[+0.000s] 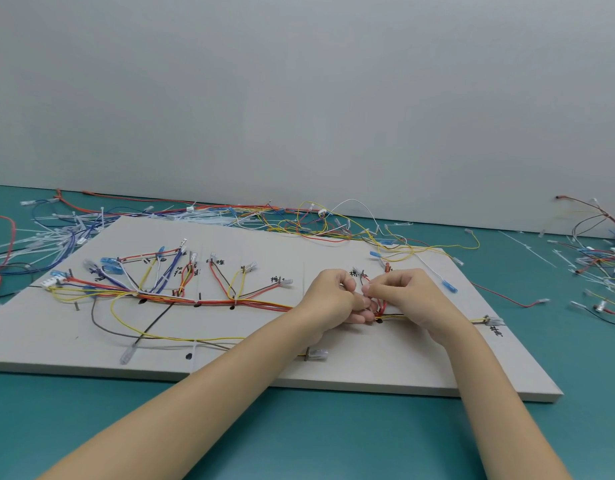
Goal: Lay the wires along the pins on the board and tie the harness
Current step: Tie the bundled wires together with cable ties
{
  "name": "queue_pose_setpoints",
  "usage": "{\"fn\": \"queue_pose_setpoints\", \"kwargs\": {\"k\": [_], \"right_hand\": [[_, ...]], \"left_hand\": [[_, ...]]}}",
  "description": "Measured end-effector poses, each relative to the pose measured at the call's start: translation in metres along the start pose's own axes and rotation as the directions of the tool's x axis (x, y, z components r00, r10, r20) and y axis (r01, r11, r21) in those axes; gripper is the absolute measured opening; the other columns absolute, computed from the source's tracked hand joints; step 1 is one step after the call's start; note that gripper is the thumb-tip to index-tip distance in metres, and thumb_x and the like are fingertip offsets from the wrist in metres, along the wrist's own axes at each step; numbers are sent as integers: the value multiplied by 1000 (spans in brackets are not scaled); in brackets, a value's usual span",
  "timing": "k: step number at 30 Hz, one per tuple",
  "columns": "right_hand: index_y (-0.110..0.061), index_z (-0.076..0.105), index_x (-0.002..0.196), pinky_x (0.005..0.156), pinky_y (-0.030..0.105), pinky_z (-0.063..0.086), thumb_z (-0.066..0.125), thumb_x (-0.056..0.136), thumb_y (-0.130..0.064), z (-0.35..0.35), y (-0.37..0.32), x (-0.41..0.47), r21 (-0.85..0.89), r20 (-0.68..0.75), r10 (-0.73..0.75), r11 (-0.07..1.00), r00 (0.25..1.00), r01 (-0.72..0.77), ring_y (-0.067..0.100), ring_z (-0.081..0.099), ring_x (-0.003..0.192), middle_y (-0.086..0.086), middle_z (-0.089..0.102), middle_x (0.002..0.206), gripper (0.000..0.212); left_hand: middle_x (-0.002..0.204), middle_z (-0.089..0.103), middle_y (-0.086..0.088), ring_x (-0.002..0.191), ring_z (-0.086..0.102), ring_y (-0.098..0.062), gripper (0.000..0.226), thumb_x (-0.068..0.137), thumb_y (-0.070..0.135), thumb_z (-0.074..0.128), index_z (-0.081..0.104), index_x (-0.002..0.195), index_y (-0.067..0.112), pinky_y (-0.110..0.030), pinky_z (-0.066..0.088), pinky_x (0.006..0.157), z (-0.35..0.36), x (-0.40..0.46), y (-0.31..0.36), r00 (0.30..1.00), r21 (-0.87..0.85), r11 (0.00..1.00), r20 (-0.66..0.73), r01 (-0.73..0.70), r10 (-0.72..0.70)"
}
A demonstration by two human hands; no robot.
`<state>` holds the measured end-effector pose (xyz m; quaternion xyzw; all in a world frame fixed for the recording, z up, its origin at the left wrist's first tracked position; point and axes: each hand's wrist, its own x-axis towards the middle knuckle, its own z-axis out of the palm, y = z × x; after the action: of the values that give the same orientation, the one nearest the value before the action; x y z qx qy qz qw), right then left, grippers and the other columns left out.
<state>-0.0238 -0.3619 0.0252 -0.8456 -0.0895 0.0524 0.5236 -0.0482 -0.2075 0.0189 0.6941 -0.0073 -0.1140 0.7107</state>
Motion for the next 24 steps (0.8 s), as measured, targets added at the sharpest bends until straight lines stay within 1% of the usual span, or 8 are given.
{"fn": "queue_pose_setpoints", "kwargs": {"k": [2,4,7,11,13,16,20,24], "right_hand": [[-11,72,61,75,26,43,75,81,-16,1,0,0,-11,-40,-31,999,999,30,10,58,77,11,69,80,21],[-15,72,58,72,18,43,76,80,-15,2,-1,1,-37,-77,-46,998,996,44,3,60,82,3,69,90,23],[-18,70,57,66,12,42,72,83,-13,3,-2,1,-82,-53,-75,994,996,70,3,58,78,0,67,89,26],[-15,69,64,70,30,42,65,90,-14,3,-3,-2,-140,-12,-96,986,995,94,10,53,69,10,64,73,26],[-11,68,70,69,30,41,63,91,-15,4,-4,-3,-171,6,-98,980,995,98,12,51,68,5,61,70,22],[-13,65,71,69,31,41,61,93,-17,3,-4,-3,-190,22,-99,977,995,101,13,50,67,3,59,68,23],[-15,62,70,67,29,41,60,95,-18,4,-6,-4,-190,27,-95,977,995,98,12,49,65,1,57,66,25],[-15,62,71,67,30,40,58,96,-19,3,-6,-4,-190,36,-80,978,996,86,12,49,65,1,57,66,26]], "left_hand": [[91,66,-22,55,65,-15,30,90,-8,58,39,80,13,-16,51,46,0,0,0,1000,-7,1000,-12,-1,1],[86,68,-18,55,65,-15,27,89,-7,60,42,83,12,-16,52,47,0,-1,-1,1000,-12,1000,-21,-2,2],[77,68,-11,55,67,-13,21,88,-5,63,49,96,9,-17,55,51,-1,-2,0,999,-17,1000,-32,4,-4],[81,69,-15,58,68,-15,28,86,-3,66,55,112,2,-18,57,55,-1,-2,2,998,-30,999,-43,39,-40],[86,70,-17,61,69,-16,24,87,-3,66,60,110,0,-17,56,55,-3,-2,3,998,-27,998,-23,54,-55],[77,70,-12,59,70,-12,14,87,-3,65,68,101,-2,-14,54,54,-5,-3,5,998,-11,998,29,55,-55],[75,71,-11,62,71,-14,17,86,-2,67,70,103,-5,-14,55,56,-7,-3,5,997,-46,996,39,71,-69],[77,71,-13,63,71,-16,12,86,-4,66,71,97,-4,-17,58,60,-7,-3,6,997,-122,990,41,76,-71]]}}
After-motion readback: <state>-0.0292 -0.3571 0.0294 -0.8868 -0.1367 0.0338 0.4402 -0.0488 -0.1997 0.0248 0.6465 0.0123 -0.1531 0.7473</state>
